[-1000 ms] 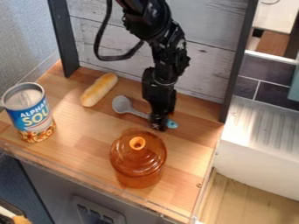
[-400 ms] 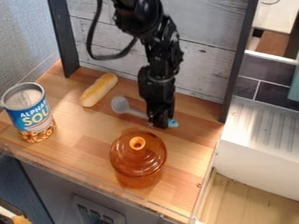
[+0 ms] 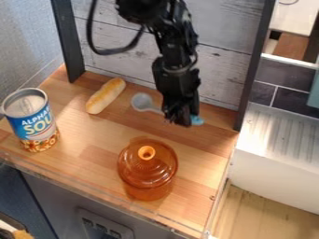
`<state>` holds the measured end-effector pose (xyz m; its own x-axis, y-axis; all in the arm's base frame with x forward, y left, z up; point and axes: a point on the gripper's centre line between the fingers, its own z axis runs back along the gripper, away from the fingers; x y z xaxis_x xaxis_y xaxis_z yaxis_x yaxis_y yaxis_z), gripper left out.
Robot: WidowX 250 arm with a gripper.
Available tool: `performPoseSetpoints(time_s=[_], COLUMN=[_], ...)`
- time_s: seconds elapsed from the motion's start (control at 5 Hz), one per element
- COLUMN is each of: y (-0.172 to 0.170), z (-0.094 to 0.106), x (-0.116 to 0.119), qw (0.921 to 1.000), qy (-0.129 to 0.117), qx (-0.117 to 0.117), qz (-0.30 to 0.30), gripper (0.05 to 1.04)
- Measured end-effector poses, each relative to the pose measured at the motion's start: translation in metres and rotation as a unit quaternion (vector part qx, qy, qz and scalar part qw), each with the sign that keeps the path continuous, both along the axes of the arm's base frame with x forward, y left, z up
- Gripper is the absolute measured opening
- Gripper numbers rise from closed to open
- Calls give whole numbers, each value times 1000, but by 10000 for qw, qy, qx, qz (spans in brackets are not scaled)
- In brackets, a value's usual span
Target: Move the silver spoon to the left next to the packaging and the bread
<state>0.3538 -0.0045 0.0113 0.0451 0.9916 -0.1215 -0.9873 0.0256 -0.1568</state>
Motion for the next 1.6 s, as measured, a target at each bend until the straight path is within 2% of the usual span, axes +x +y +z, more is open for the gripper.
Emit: performPoseSetpoints(time_s=[0.2,0.4,0.6,1.0,1.2,1.6], y=[9,24,32,56,65,89], z=[6,19,17,2,-12,-22], x=[4,15,18,26,28,29], qw=[9991,9951,9934,9929,9925,9905], qy=[-99,-319,-262,-135,11,85], qx=[-385,-910,-1077,-1004,-948,-835], qz=[114,211,290,631,772,1090], gripper=[325,325,325,325,325,325])
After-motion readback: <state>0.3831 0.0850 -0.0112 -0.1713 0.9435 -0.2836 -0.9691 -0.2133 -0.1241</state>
